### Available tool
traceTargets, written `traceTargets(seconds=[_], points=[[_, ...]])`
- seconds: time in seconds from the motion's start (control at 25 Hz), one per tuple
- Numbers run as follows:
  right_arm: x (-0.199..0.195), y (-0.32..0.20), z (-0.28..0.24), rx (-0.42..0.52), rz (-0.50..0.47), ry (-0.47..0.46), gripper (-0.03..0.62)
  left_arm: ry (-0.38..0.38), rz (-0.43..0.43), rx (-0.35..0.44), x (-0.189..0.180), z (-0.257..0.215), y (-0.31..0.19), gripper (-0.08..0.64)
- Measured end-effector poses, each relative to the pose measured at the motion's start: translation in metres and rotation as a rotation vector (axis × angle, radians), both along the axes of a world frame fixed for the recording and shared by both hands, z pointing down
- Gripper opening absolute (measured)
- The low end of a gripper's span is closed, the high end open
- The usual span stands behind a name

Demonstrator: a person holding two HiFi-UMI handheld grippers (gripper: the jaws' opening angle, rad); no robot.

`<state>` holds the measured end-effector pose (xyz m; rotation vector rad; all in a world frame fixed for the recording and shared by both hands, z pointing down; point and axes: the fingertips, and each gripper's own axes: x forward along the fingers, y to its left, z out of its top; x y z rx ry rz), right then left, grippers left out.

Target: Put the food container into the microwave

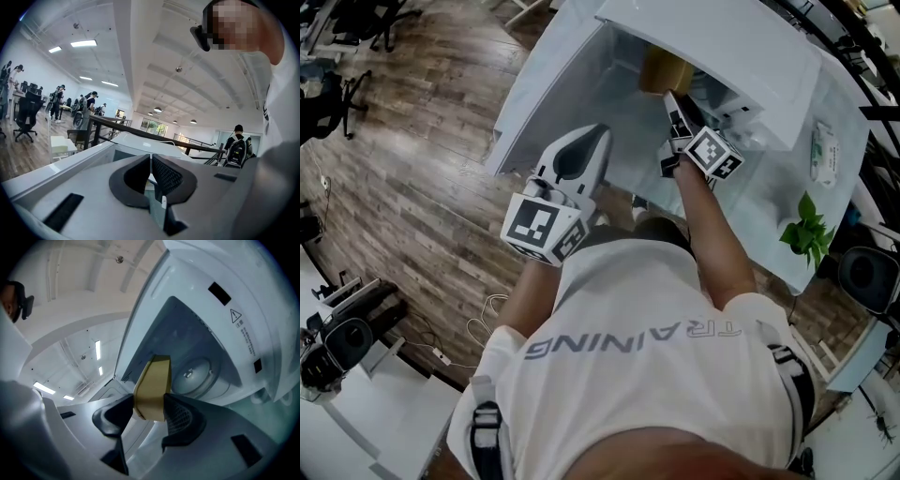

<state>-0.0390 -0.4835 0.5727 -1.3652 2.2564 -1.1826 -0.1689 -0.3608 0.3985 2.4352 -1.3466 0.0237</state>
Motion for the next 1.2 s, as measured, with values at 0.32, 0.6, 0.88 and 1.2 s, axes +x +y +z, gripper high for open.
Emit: traceTargets(seconds=[0.32, 0.6, 0.88, 1.2], points=[[0.008, -0.042, 0.009, 0.039, 0.096, -0.022, 0.215, 0.008, -0.016, -0.017, -0.001, 0.009, -0.017, 0.043], [0.013, -0.071, 0.016, 0.023, 0.18, -0.062, 0.215, 0.01, -0.025, -0.039, -0.009, 0.008, -0.02, 0.043], [0.015, -0.079, 0.03, 0.01, 0.221, -0.106, 0.216, 0.007, -0.005, -0.058, -0.006, 0.016, -0.02, 0.043], [0.012, -0.079, 0.033, 0.005, 0.216, -0.003, 0.244, 0.003, -0.018, -0.08, -0.011, 0.026, -0.018, 0.043]])
